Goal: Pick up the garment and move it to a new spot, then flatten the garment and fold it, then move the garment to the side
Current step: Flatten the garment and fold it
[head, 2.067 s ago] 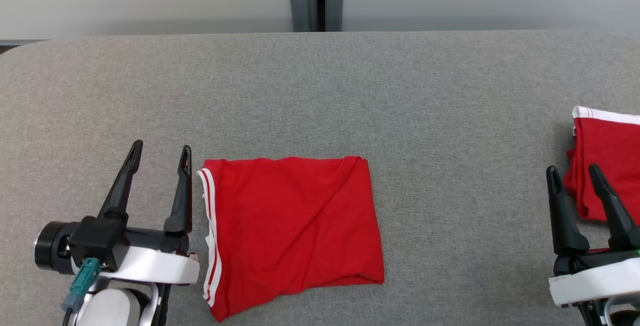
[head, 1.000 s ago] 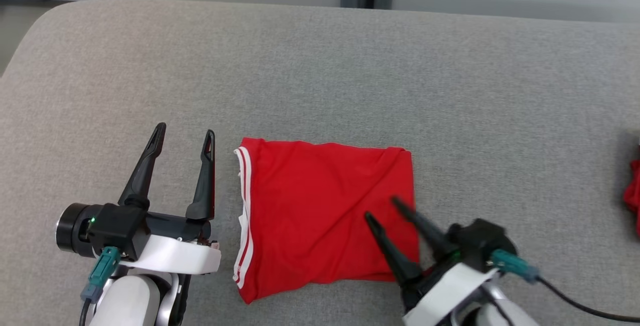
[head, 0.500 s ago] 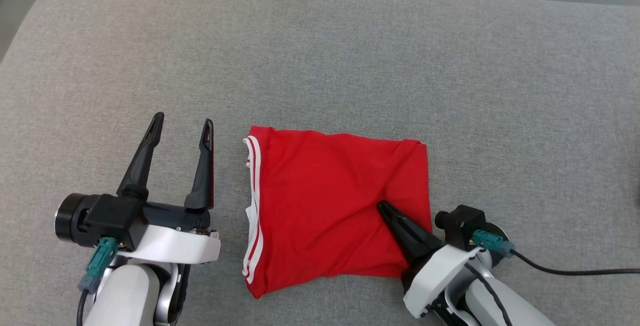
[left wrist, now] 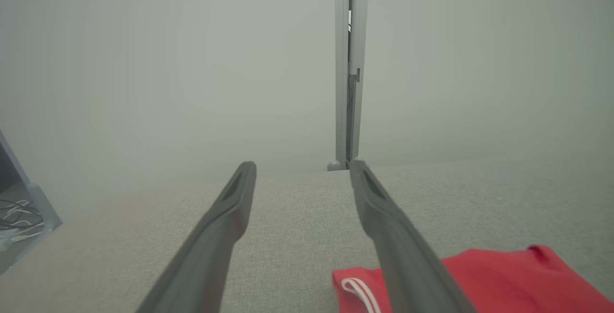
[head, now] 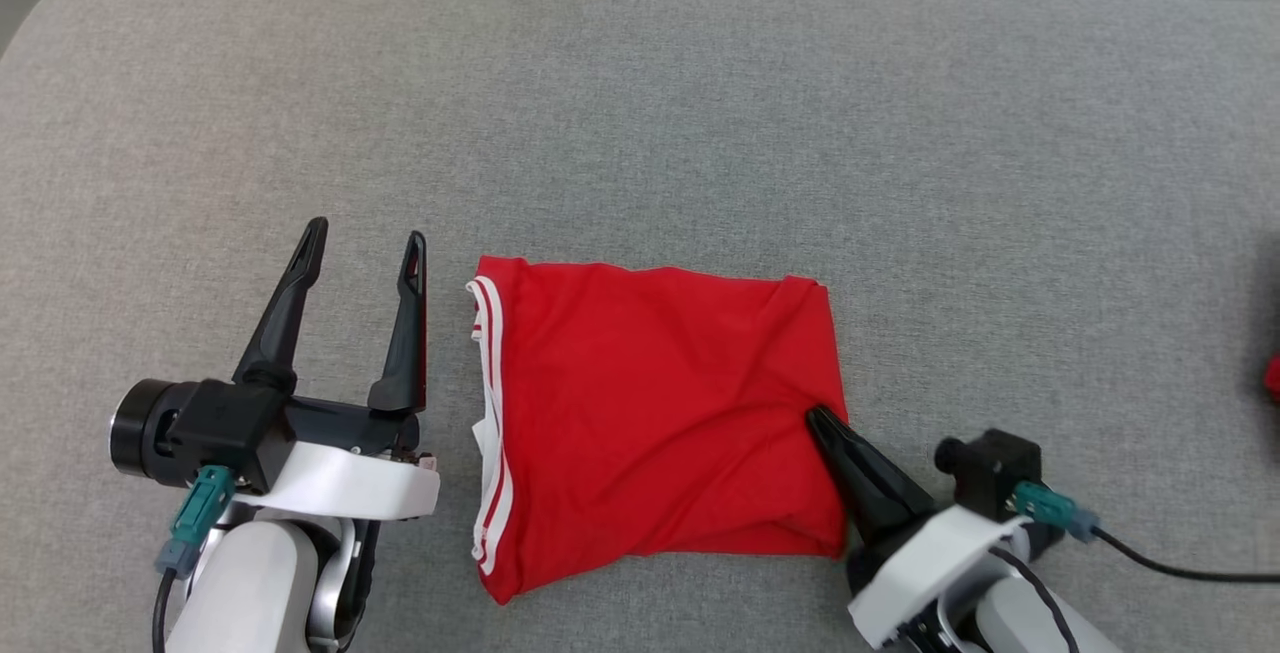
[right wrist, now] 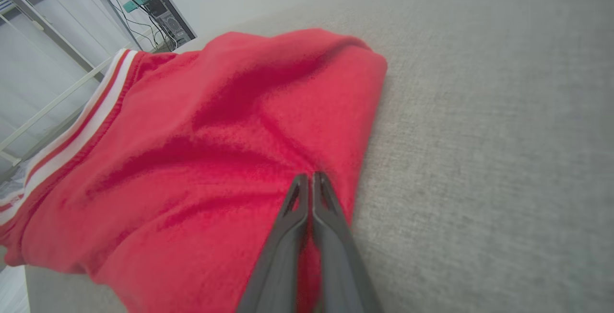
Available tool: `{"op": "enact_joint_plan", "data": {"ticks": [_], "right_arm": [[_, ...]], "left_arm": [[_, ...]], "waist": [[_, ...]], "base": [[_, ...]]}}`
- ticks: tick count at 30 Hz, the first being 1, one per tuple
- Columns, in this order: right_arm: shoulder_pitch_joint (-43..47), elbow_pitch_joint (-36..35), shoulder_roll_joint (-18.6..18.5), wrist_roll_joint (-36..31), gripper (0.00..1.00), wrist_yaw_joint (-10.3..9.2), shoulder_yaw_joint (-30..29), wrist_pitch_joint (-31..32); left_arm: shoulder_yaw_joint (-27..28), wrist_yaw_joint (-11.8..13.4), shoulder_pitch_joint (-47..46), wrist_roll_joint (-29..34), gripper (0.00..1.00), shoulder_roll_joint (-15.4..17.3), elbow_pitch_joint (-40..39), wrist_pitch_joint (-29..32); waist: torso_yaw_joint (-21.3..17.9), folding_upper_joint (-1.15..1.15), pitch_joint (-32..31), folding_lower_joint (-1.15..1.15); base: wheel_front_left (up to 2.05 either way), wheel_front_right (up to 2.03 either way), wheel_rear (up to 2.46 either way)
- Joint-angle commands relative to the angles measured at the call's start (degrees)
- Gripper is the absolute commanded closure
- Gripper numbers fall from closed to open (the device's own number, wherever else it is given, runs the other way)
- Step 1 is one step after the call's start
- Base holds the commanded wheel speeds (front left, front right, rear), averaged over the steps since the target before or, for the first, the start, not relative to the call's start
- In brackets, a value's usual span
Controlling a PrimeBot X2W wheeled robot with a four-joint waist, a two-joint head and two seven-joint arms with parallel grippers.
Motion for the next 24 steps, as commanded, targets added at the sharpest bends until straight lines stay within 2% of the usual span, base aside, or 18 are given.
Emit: {"op": "enact_joint_plan", "data": {"ticks": [1,8,13,16,17,24], "right_arm": [[5.0,3.2,-3.2,1.0,1.0,-0.77,-1.0,0.8],[11.2,-3.1,-3.8,0.1,1.0,-0.66,-1.3,2.3],[13.0,-12.3,-4.1,-1.4,1.0,-0.56,-4.6,1.5],[13.9,-19.8,-4.2,-2.9,1.0,-0.42,-7.5,1.2],[15.0,-24.3,-4.6,-4.2,1.0,-0.42,-10.2,1.3],[16.0,-37.1,-3.0,-8.4,1.0,-0.42,-20.8,3.5]], "left_arm": [[0.2,-0.3,-0.5,0.1,0.0,0.1,0.1,-0.3],[0.5,-0.4,-0.3,0.1,0.0,0.5,0.3,-0.3],[0.8,-0.2,0.3,0.1,0.0,0.8,0.1,-0.3],[1.0,0.0,0.8,0.2,0.0,1.1,-0.4,-0.3],[1.2,0.2,1.0,0.2,0.0,1.2,-0.8,-0.3],[1.7,1.1,2.0,0.6,0.0,1.7,-2.5,-0.2]], "waist": [[-0.2,0.0,-0.1,0.0],[-1.2,0.0,-0.6,0.0],[-2.0,0.0,-1.2,0.0],[-2.6,0.0,-1.9,0.0],[-3.0,0.0,-2.4,0.0],[-4.6,0.0,-4.1,0.0]], "base": [[0.0,0.0,0.0],[0.0,0.0,0.0],[0.0,0.0,0.0],[0.0,0.0,0.0],[0.0,0.0,0.0],[0.0,0.0,0.0]]}}
